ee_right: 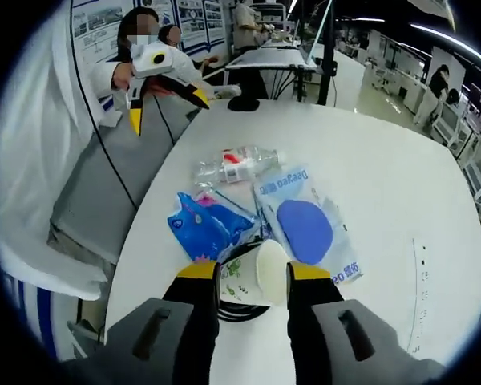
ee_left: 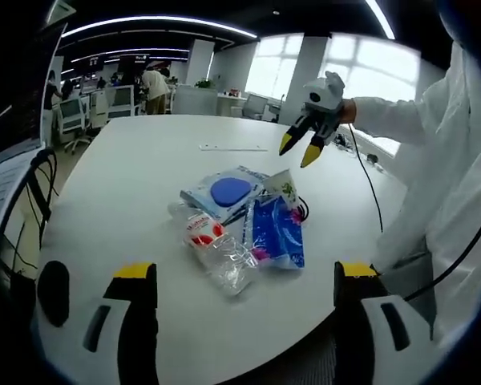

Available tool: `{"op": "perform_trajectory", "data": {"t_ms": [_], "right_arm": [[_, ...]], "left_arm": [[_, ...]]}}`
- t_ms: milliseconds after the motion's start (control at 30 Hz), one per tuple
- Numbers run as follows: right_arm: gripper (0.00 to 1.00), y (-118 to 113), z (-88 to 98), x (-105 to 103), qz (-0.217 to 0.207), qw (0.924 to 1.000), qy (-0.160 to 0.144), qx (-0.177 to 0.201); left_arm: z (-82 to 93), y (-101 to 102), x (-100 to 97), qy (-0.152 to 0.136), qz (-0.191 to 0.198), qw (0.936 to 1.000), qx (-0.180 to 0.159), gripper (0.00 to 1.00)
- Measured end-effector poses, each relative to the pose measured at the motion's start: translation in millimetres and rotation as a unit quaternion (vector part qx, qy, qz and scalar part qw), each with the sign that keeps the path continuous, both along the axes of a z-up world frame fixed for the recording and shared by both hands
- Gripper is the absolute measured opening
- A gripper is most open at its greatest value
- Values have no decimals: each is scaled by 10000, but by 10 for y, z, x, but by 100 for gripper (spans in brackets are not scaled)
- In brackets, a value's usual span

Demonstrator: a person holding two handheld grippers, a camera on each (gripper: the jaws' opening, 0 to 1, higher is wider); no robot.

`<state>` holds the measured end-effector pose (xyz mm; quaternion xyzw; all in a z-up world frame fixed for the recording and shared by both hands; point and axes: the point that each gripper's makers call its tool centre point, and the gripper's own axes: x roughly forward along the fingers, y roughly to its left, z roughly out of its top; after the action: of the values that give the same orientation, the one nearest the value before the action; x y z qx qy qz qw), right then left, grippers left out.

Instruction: Arrange the tabletop items into an orderly group along one side of the table until the central work area is clear of visible clutter.

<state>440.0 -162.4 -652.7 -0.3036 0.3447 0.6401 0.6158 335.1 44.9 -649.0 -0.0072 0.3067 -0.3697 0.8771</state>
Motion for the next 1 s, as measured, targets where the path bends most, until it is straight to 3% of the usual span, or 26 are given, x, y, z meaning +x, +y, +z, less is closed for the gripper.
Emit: {"op": "perform_trajectory", "data": {"t_ms": [567,1000], "right_arm": [[17,15,-270,-114,695,9920,797,-685],[3,-14,-347,-96,809,9878,1050,-822]], "left_arm": [[-92,64,28,58,143,9999,-76,93],[-110,65,51,52,213,9997,-140,92]]}}
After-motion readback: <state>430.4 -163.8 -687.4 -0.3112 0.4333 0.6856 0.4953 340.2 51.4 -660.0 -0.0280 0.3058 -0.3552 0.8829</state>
